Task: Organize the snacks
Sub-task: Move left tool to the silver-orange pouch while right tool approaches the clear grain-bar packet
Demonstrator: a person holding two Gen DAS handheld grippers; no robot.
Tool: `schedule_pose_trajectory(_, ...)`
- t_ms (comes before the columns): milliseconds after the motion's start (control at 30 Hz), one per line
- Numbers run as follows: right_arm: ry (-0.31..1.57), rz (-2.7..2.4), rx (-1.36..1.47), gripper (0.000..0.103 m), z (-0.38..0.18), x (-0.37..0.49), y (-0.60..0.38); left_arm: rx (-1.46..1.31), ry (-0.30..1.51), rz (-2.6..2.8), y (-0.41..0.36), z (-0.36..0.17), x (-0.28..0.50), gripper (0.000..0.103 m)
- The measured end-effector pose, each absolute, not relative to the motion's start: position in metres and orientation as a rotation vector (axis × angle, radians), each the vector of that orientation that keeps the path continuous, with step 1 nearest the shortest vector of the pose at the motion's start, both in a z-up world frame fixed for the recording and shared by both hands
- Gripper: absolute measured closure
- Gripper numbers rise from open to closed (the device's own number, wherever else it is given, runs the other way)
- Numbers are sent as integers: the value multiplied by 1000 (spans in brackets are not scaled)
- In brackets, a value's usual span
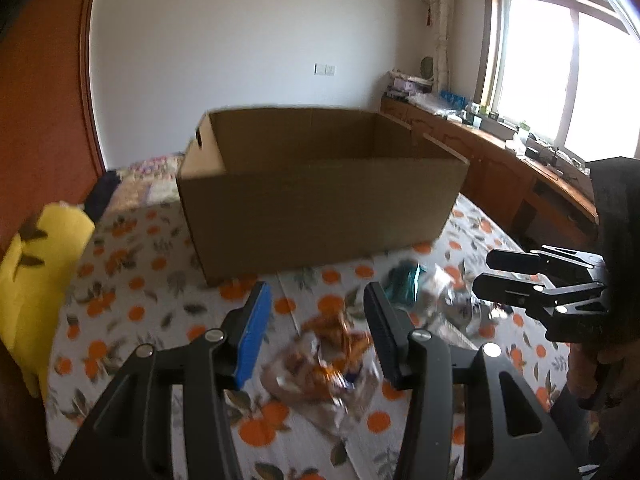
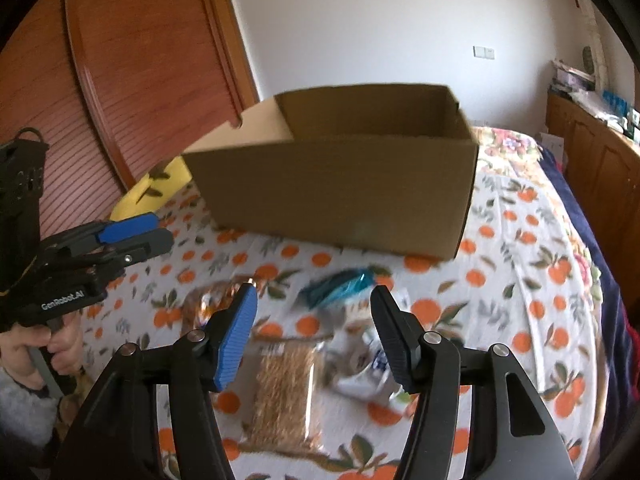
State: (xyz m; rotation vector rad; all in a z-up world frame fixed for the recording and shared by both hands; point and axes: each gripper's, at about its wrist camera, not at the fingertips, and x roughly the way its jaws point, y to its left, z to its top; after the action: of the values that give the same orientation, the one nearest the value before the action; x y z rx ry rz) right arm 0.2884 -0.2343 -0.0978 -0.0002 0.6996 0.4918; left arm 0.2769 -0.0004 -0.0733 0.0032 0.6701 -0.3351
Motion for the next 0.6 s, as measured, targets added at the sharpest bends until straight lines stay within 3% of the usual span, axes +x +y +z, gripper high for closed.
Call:
schedule_pose_trajectory(400,784,527,-2,43,-135,274,-223,-63,802,-299,1,-122,271,54)
schedule_pose_trajectory(600,790,530,-31,37,-145,268,-216,-66,855,-254,-3,-138,277,53)
